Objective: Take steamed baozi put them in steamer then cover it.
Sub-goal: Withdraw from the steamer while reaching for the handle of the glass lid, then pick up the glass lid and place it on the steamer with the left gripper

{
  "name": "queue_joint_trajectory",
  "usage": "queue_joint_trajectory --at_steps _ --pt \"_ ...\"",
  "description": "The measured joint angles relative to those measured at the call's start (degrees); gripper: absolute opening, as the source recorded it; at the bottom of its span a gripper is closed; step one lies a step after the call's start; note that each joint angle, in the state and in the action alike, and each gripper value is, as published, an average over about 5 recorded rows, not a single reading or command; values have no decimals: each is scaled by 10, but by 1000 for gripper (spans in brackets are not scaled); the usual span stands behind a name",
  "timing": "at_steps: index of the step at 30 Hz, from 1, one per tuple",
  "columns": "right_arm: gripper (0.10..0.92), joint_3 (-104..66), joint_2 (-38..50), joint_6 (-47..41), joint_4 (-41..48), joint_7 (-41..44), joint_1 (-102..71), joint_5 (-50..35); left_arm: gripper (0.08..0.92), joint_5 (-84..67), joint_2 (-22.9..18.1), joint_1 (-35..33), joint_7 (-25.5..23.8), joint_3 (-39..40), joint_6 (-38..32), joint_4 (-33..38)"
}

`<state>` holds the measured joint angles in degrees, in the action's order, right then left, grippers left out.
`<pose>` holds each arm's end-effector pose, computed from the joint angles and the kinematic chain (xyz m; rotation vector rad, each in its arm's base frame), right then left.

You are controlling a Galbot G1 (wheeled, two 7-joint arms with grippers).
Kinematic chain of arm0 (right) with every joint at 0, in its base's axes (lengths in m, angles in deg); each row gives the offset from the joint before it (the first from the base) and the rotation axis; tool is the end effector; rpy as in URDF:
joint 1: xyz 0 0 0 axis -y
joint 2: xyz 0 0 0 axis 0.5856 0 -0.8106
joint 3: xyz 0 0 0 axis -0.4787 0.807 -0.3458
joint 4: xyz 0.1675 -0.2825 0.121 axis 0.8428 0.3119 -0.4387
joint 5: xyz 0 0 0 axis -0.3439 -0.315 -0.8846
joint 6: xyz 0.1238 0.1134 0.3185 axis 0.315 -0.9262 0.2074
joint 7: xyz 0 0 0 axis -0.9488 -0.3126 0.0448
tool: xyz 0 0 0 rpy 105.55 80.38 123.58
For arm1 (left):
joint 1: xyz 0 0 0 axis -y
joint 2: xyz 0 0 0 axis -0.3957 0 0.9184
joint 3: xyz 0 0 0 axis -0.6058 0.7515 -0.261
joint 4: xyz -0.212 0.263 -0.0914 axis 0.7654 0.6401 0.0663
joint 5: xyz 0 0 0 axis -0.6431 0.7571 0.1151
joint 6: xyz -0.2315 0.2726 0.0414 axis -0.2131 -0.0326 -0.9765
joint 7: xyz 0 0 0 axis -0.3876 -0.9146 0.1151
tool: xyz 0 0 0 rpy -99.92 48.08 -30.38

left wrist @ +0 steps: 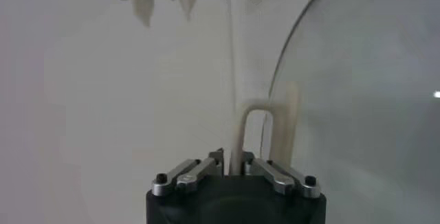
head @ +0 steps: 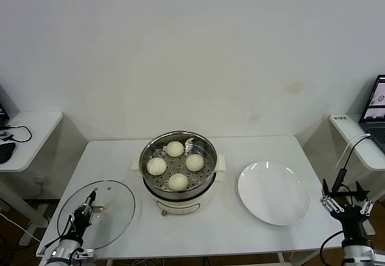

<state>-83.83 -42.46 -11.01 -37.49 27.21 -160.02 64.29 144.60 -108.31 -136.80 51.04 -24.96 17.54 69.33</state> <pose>0.1498 -0.1777 -0.3025 0.2925 2.9896 -0.1453 0.2088 0.1968 -0.4059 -0.0839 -2.1101 -2.2185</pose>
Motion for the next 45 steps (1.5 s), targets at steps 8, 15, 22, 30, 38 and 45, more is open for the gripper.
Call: queue_joint_trajectory --at_steps 8,15,22,30,38,45 --pt "823 7 4 1 -4 1 1 0 149 -23 16 -12 -13 -28 39 62" --pt "823 13 3 4 -5 2 1 5 149 -46 40 0 -50 -48 87 121" --pt "823 17 -3 10 -5 3 -1 18 149 -84 76 25 -94 -30 135 175" --pt "823 30 -12 13 -12 2 -5 44 149 -129 122 84 -136 55 191 207" --pt "823 45 -24 16 -15 0 -1 69 149 -137 124 175 -173 185 259 208" --pt "822 61 -35 16 -14 -2 7 88 149 -104 81 259 -213 276 317 189"
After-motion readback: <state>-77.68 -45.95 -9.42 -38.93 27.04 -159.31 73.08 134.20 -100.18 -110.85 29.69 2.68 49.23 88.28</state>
